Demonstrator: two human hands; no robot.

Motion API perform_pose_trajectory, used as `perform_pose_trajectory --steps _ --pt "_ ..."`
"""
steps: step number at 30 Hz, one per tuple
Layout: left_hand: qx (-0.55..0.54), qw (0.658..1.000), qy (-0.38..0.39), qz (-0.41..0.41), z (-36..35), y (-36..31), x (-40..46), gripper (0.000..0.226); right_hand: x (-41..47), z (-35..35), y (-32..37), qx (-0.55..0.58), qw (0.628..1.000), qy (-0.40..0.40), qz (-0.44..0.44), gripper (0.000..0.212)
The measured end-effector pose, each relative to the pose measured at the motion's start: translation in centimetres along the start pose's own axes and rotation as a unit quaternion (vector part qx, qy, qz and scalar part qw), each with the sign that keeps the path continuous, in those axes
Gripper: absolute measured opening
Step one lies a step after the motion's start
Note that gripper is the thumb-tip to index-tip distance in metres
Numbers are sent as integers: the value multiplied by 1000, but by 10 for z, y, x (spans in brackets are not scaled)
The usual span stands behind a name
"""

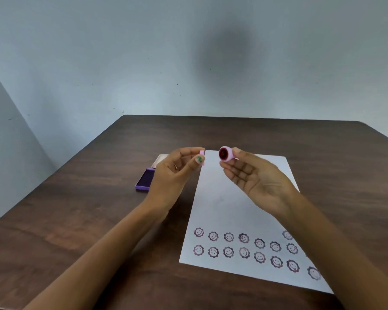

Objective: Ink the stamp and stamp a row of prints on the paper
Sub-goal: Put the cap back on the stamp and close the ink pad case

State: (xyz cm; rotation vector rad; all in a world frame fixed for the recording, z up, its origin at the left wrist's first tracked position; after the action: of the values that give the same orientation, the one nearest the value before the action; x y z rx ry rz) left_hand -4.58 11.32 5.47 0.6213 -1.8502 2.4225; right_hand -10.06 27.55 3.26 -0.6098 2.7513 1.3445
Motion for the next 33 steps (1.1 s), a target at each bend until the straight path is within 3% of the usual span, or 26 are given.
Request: perform_pose_trajectory --steps 7,18,28,33 --pt "-32 999 -7 32 -5 7 -3 30 -5 -10 -12 32 998 38 -28 17" --pt "-22 999 -5 -24 -4 2 -2 21 -8 -17 -8 -55 994 71 69 30" --pt "0 998 -21 -64 0 0 -1 27 -12 -18 -4 -123 982 40 135 27" --pt "14 996 -24 -80 0 -2 0 27 -15 -19 -3 -145 977 30 157 37"
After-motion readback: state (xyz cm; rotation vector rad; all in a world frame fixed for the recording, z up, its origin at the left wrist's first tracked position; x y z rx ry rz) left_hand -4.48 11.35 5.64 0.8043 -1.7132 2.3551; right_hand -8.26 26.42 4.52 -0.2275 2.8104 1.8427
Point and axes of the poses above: each hand's wrist, its own x-axis towards the middle knuckle, its own z-axis out of the back of the hand, y = z × x, the point moved 7 cm from there along x, towards the middle knuckle, and after that the axes turned 7 degrees about x, right-handed, at the moved point
